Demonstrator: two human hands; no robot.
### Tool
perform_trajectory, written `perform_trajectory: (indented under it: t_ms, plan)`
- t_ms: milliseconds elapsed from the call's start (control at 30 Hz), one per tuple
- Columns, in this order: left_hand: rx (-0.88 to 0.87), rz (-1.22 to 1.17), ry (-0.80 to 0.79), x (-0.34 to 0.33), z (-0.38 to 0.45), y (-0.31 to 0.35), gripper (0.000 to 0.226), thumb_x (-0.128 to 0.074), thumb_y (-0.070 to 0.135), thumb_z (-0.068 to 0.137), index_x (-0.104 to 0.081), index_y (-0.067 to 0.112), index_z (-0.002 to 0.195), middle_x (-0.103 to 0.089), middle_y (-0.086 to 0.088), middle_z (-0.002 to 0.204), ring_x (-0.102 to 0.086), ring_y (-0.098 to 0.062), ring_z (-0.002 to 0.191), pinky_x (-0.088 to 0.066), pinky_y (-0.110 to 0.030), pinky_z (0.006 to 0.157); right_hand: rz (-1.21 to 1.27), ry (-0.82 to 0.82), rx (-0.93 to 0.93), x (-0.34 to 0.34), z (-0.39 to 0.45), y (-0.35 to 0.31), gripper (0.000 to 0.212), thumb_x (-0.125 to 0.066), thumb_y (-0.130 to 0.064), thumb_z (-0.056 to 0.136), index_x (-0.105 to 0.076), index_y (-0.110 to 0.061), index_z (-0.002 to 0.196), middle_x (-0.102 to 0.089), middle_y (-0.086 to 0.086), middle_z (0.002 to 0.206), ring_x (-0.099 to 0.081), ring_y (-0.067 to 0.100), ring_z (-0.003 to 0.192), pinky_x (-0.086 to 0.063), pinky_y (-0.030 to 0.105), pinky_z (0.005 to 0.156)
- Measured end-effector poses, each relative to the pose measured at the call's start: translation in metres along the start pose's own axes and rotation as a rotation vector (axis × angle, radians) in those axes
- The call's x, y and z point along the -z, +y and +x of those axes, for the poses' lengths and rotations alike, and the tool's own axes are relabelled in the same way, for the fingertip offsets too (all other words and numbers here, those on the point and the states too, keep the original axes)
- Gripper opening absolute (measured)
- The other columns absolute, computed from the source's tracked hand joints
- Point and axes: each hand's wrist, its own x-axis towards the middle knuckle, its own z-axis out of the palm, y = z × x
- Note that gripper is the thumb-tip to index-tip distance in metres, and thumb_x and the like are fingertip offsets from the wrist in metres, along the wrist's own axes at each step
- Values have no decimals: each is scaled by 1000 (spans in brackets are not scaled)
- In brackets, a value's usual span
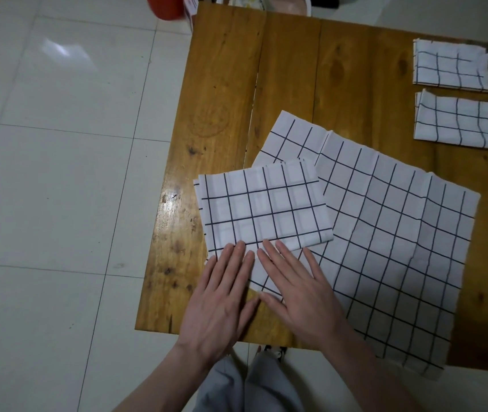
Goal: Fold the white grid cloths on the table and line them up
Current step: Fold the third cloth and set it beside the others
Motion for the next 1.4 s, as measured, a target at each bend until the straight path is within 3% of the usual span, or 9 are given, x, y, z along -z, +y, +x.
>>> perform_trajectory:
  t_ms: [467, 867, 967, 1100, 1233, 1400]
  plan:
    - [30, -18, -6, -2, -4, -3, 78, -28, 59, 110, -6, 11, 167, -4, -8, 176, -2, -22, 162, -14, -43, 127, 27, 40, -155, 3, -26, 62, 72, -17, -60, 108, -14, -16, 166, -10, 0, 175, -9, 14, 161, -18, 48, 128]
    - [155, -20, 40, -8, -14, 2, 80, -32, 57, 108, -13, 7, 166, -7, -12, 175, -6, -26, 162, -17, -45, 127, 76, 150, -184, 1, -25, 57, 69, -29, -54, 108, -22, -16, 165, -17, 0, 173, -14, 15, 160, -19, 50, 128]
    - [172, -38, 48, -6, -12, 7, 79, -34, 55, 108, -13, 6, 166, -8, -13, 175, -6, -26, 162, -16, -46, 127, 109, 213, -197, 5, -22, 56, 63, -36, -49, 107, -34, -16, 161, -29, 0, 170, -24, 14, 157, -21, 51, 127]
    - [197, -65, 61, -2, -6, 17, 77, -34, 52, 108, -14, 4, 165, -10, -15, 174, -6, -27, 162, -16, -46, 126, 187, 306, -213, 12, -8, 54, 49, -50, -36, 104, -58, -9, 144, -54, 7, 152, -52, 24, 138, -44, 50, 113]
    - [87, -77, 64, 2, 9, 28, 75, -35, 51, 109, -11, 7, 166, -10, -12, 175, -6, -25, 162, -14, -43, 127, 334, 395, -409, 23, 8, 45, 42, -64, -26, 101, -61, -9, 139, -61, 8, 140, -57, 25, 126, -52, 44, 102]
    - [20, -49, 18, -3, 25, 37, 69, -30, 51, 111, -15, 14, 167, -9, -8, 175, -4, -24, 162, -16, -45, 125, 395, 361, -671, 36, 24, 36, 60, -70, -37, 95, -50, -11, 145, -58, 8, 128, -55, 25, 115, -54, 44, 91]
